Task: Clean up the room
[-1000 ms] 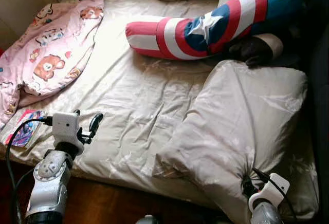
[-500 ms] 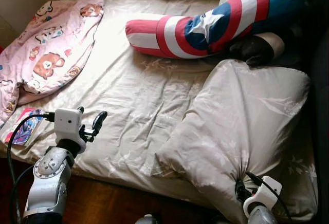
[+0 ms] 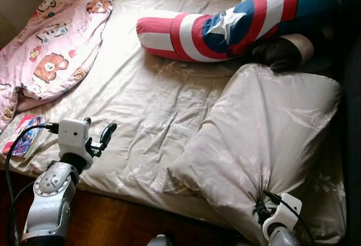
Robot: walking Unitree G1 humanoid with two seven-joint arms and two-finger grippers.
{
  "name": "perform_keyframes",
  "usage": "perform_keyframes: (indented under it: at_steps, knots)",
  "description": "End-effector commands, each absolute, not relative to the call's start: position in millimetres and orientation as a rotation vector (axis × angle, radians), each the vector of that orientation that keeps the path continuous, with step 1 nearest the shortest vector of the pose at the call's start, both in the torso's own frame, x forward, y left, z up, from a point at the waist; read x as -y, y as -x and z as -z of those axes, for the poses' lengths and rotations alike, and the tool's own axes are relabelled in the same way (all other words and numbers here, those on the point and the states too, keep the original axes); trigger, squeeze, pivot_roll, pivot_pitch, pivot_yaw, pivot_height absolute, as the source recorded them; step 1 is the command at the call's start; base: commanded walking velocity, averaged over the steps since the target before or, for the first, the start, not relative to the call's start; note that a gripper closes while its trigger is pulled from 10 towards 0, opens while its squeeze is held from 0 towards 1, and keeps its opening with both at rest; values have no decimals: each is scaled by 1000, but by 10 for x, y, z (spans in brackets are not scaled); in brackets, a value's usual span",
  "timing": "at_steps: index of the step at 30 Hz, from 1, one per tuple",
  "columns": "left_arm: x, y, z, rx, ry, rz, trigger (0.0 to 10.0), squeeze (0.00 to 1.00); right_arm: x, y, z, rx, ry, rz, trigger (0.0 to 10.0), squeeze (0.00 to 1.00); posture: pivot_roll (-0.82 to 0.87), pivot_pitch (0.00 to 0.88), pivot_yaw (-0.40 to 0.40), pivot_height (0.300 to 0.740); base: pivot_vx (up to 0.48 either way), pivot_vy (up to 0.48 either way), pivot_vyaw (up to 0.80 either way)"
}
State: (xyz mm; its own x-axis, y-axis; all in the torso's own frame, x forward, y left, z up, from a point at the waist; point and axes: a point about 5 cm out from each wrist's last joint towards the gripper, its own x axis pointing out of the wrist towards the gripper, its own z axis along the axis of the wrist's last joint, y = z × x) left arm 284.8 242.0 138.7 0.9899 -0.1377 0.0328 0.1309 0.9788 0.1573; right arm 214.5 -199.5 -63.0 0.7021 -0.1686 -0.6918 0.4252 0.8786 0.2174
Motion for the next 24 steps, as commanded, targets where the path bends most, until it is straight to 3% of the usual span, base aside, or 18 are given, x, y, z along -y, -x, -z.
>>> perform_keyframes:
  at_steps: [1, 18, 24]
  knots:
    - [-2449, -2791, -1351, 18, -170, 128, 10000, 0, 1597, -1666, 949, -1000, -408, 259, 0, 0, 269, 305, 217, 736, 0, 0, 0]
    - [-2422, -2802, -1310, 19, -165, 113, 10000, 0, 1838, -1747, 888, -936, -347, 364, 0, 0, 251, 284, 194, 736, 0, 0, 0]
    - [-2405, -2823, -1296, 24, -160, 107, 10000, 0, 2071, -1813, 816, -898, -225, 454, 0, 0, 238, 271, 182, 736, 0, 0, 0]
